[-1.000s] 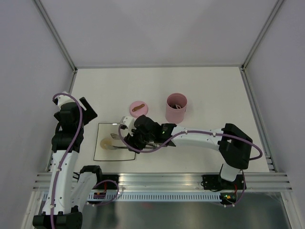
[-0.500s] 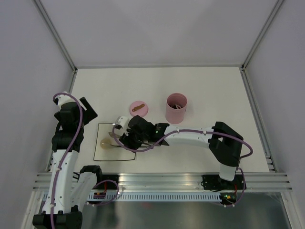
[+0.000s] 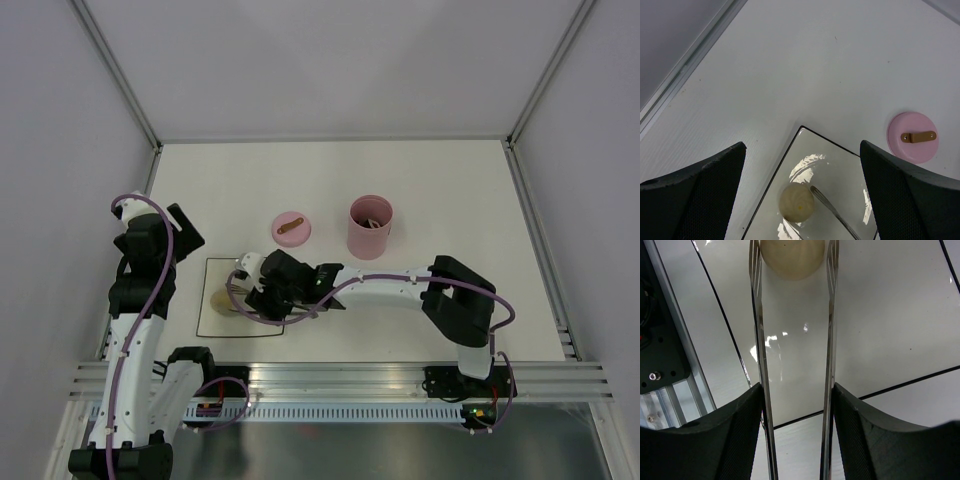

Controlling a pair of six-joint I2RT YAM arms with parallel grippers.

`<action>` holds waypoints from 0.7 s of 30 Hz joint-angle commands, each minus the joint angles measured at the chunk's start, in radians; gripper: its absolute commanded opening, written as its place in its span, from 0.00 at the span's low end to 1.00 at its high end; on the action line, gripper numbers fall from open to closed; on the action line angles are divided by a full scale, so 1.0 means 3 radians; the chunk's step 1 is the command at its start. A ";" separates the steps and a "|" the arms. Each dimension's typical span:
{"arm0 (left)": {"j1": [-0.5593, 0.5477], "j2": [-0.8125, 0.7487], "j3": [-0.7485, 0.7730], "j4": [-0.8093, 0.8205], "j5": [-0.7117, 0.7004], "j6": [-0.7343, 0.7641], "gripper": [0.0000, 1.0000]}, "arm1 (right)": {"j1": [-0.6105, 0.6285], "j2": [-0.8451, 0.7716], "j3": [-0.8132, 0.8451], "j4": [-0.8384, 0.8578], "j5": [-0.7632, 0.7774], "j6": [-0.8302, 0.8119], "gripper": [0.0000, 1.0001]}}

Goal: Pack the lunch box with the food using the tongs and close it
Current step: Pick up the fake food from the plate.

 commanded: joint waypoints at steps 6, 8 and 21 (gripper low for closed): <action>0.0006 0.0007 0.0002 0.0052 0.0029 0.0074 1.00 | 0.0045 0.0143 0.0223 0.0122 0.0035 -0.0002 0.62; 0.0006 0.0018 0.0007 0.0052 0.0029 0.0074 1.00 | 0.0055 0.0179 0.0239 0.0122 0.0045 0.0003 0.60; 0.0006 0.0018 0.0002 0.0052 -0.0017 0.0069 1.00 | 0.0050 -0.0020 0.0239 -0.0032 0.0290 0.0008 0.26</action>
